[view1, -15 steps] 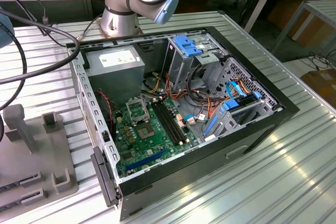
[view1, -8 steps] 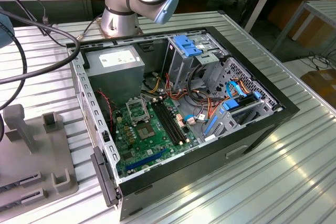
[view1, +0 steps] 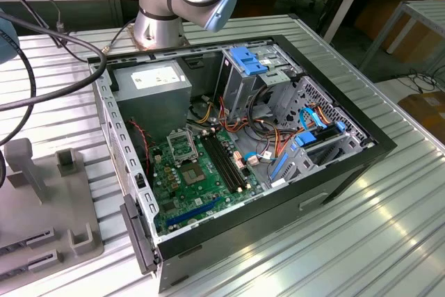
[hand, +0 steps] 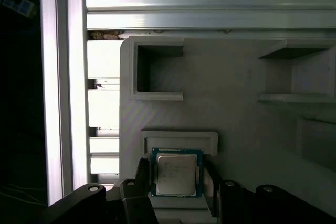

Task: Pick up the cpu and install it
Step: 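Pick up the cpu and move it towards the insertion slot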

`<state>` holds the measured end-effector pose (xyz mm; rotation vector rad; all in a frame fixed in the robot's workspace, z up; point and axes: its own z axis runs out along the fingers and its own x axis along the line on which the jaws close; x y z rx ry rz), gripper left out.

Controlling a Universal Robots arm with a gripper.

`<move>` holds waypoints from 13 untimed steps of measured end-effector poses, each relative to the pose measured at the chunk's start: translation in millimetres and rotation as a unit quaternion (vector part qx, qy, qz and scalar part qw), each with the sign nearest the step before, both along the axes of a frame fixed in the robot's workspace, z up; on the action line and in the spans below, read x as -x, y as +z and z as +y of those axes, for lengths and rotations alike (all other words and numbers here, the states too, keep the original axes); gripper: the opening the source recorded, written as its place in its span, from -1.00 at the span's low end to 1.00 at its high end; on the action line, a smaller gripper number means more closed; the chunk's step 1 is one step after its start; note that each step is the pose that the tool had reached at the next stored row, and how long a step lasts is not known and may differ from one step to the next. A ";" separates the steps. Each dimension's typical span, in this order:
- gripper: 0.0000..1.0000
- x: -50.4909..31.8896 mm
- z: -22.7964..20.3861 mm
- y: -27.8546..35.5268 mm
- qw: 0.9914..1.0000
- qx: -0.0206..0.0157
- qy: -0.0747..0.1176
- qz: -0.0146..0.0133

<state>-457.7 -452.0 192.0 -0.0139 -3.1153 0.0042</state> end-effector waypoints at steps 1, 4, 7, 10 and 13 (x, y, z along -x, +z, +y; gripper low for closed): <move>0.04 -0.1 0.0 0.0 1.000 0.000 0.000 0.000; 0.04 -0.4 0.1 0.0 1.000 0.002 0.000 0.000; 0.04 -1.2 0.2 0.0 1.000 0.002 0.000 0.000; 0.04 -1.8 0.1 0.0 1.000 0.002 0.000 0.000; 0.04 -1.8 0.1 0.0 1.000 0.002 0.000 0.000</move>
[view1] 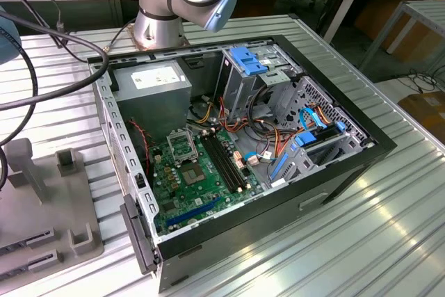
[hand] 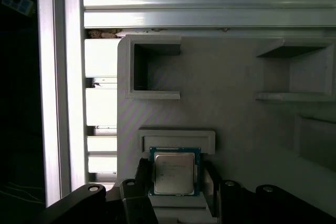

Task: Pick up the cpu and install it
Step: 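Pick up the cpu and move it towards the insertion slot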

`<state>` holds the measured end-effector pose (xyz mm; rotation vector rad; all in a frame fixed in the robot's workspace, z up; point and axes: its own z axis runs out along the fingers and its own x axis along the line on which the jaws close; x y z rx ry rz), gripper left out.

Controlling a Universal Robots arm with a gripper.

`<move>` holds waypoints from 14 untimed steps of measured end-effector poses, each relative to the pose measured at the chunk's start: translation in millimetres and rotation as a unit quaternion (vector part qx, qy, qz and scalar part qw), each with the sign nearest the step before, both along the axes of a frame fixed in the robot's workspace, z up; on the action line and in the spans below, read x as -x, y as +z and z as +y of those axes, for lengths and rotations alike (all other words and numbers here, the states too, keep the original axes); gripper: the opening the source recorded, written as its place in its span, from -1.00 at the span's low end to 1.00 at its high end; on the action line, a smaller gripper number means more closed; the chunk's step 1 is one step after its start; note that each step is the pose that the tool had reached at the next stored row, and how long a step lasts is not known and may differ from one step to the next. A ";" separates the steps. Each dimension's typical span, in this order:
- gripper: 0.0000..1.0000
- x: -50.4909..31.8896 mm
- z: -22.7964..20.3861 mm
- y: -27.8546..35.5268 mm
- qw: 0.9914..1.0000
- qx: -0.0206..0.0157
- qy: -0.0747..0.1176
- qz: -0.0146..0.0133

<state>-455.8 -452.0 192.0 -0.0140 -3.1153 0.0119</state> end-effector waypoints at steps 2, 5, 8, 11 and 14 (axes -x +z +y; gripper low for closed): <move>0.04 0.0 0.1 0.0 1.000 0.000 0.000 0.000; 0.04 0.0 0.6 0.0 1.000 0.000 0.000 0.000; 0.04 0.1 0.9 0.0 1.000 0.000 0.001 0.000; 0.04 0.2 1.0 0.0 1.000 0.000 0.007 0.000; 0.04 0.3 0.9 0.0 1.000 0.000 0.012 0.000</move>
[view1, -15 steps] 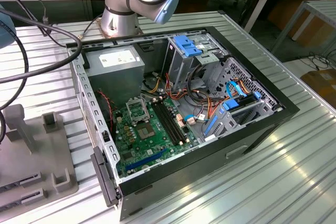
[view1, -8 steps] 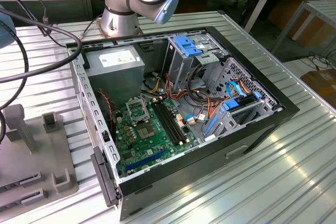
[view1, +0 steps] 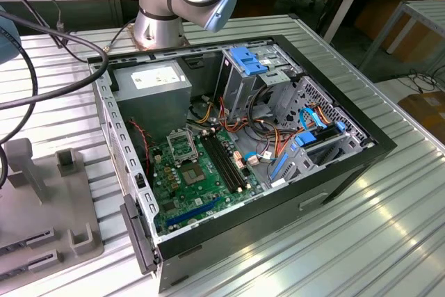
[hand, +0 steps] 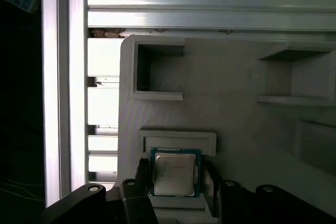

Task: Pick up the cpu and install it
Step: 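Pick up the cpu and move it towards the insertion slot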

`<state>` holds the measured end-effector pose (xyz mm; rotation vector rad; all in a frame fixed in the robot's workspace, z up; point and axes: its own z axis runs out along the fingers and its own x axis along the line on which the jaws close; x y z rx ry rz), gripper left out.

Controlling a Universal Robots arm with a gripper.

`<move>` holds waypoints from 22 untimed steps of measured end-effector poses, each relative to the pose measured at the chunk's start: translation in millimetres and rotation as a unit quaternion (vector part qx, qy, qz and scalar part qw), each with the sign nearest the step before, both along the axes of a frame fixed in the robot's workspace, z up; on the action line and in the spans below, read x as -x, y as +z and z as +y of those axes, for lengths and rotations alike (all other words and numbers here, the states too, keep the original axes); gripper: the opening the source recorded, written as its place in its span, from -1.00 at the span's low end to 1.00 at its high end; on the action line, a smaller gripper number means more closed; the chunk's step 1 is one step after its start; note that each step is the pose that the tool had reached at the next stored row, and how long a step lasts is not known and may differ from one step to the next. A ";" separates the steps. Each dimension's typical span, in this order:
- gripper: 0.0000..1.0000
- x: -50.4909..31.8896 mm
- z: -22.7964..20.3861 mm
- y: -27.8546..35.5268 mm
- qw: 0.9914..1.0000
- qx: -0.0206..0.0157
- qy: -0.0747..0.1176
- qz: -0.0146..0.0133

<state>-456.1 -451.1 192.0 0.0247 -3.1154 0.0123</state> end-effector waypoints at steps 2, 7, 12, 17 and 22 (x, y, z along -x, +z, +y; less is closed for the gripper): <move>0.04 0.0 0.0 0.0 1.000 0.000 0.001 0.000; 0.04 0.0 1.4 0.0 1.000 0.000 0.002 0.000; 0.04 0.5 1.6 0.1 1.000 0.000 0.002 0.000; 0.04 1.5 1.6 0.0 1.000 0.000 0.002 0.000; 0.04 1.5 1.5 0.0 1.000 0.001 0.002 0.000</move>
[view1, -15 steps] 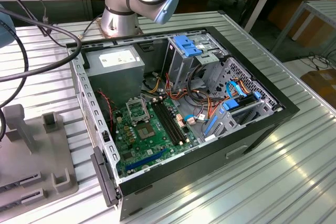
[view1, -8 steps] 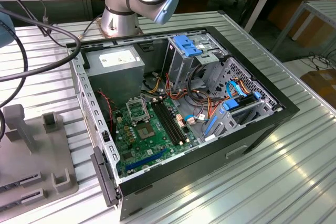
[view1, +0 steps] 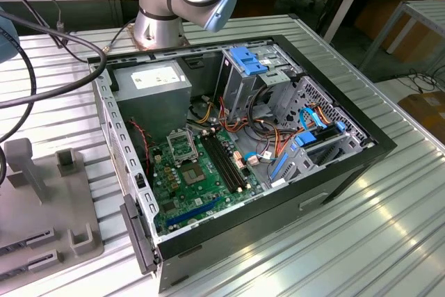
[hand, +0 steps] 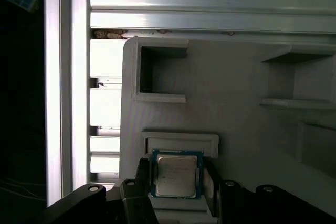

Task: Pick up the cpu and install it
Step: 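Pick up the cpu and move it towards the insertion slot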

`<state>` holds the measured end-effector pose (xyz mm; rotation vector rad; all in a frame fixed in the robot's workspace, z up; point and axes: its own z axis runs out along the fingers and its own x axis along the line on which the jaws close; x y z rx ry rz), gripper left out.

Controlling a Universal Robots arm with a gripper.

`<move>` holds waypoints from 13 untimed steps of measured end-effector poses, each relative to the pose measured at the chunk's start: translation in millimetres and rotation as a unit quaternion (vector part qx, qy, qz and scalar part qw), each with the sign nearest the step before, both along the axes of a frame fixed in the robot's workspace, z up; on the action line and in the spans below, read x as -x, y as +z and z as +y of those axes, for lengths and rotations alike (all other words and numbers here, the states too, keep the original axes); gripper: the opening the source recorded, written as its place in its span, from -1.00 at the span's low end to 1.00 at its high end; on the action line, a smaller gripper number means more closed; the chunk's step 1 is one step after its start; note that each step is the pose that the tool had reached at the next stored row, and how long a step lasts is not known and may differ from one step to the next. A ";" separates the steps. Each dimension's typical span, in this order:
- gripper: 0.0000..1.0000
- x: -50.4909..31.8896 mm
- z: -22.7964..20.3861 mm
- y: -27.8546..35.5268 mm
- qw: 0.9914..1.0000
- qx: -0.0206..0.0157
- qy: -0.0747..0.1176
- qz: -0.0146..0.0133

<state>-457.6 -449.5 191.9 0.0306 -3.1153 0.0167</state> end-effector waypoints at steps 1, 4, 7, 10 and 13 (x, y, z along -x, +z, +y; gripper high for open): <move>0.04 0.0 0.0 0.0 1.000 0.000 0.000 0.000; 0.04 -0.1 0.0 0.1 1.000 0.001 0.000 0.000; 0.01 0.0 0.0 0.1 1.000 0.001 0.000 0.000; -0.05 0.0 0.0 0.1 1.000 0.001 0.000 0.000; -0.05 -0.1 0.0 2.6 1.000 0.001 0.000 0.000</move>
